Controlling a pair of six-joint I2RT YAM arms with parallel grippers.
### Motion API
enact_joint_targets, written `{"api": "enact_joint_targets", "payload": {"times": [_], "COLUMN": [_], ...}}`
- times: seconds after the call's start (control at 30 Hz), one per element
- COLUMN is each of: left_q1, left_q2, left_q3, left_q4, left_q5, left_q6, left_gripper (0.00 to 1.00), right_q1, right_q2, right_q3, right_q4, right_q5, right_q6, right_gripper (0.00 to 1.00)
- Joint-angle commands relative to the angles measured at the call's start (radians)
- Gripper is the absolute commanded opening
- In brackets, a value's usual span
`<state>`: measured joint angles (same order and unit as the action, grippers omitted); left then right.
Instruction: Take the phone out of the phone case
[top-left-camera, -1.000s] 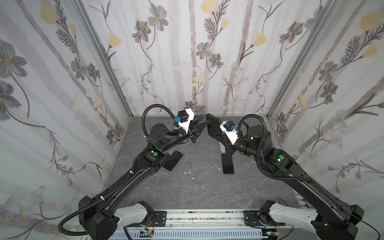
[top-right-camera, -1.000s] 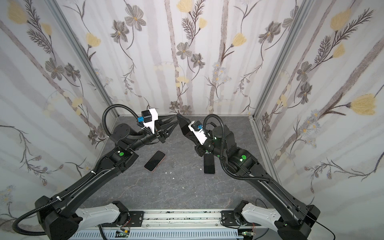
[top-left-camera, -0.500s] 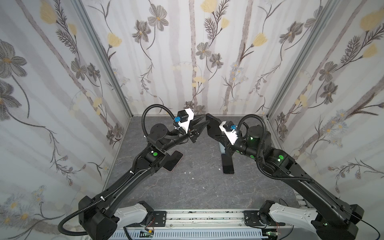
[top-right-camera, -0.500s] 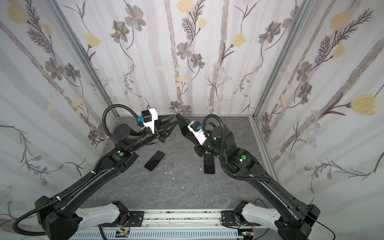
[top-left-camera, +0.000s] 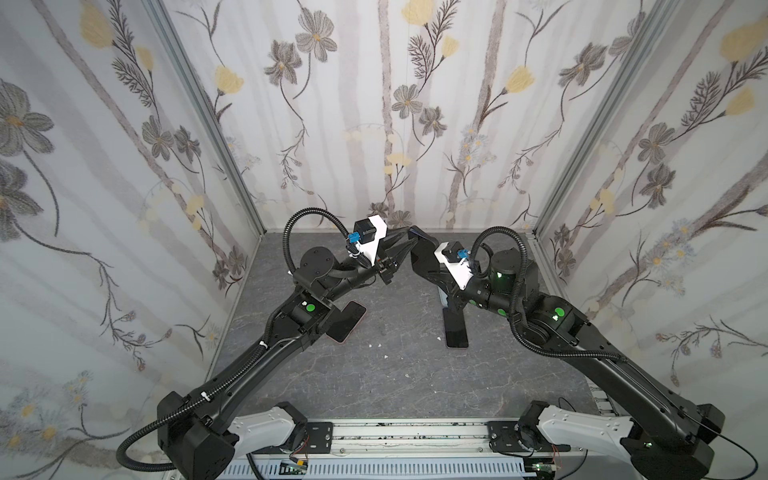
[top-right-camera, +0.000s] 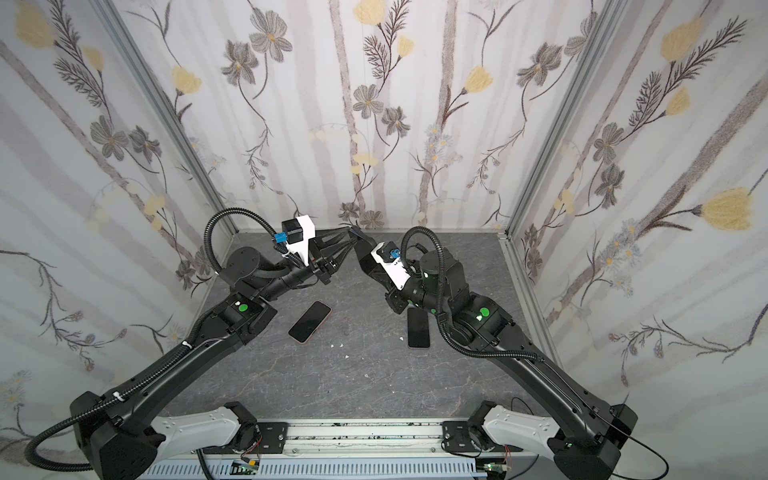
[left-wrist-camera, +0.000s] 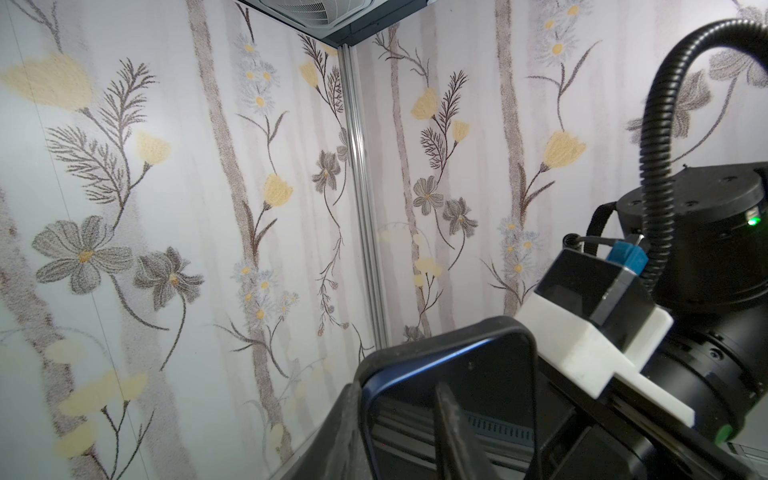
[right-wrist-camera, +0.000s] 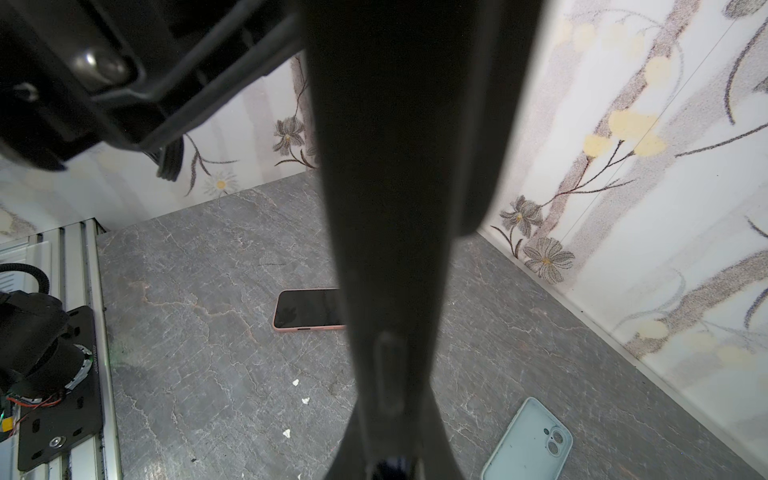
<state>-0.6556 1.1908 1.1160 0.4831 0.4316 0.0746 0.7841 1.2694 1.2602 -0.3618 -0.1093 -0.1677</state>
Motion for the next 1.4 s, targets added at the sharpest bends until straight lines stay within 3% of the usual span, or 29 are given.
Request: {"api": "enact_joint_targets", "payload": {"times": [0.0, 0.23, 0.5, 0.7, 1.13, 1.37], "left_q1": [-0.001, 0.009, 0.059, 0.074, 0.088, 0.089], "left_q2": [0.008, 0.016, 0.021, 0.031, 0.047, 0.040], "left_q3": [0.003, 0.021, 0.045, 0.057, 0.078, 0.100], "left_q4": [-0.004, -0.034, -0.050, -0.053, -0.052, -0.048], "left_q5": [0.054, 0.152, 0.369, 0.473, 0.603, 0.668], "left_q6": [-0.001, -0.040, -0.147, -0.181, -0.236, -0.286], "left_gripper": [0.32, 0.31, 0.25, 0.25, 0.26, 0.26], "right_q1": [0.009, 0.008, -0.010, -0.017, -0.056, -0.108], "right_q2": [0.004, 0.001, -0.007, 0.016, 0.015, -0.021], "right_q3": [0.013, 0.018, 0.052, 0.096, 0.122, 0.121], "right_q4": [0.040, 0.037, -0.008, -0.069, -0.082, -0.004], "right_q5": [-0.151, -0.161, -0.201, -0.255, -0.367, -0.484], "right_q6": [-0.079, -0.079, -0.093, -0.111, -0.110, -0.069], "right_gripper": [0.00, 0.00, 0.00, 0.00, 0.00, 0.00]}}
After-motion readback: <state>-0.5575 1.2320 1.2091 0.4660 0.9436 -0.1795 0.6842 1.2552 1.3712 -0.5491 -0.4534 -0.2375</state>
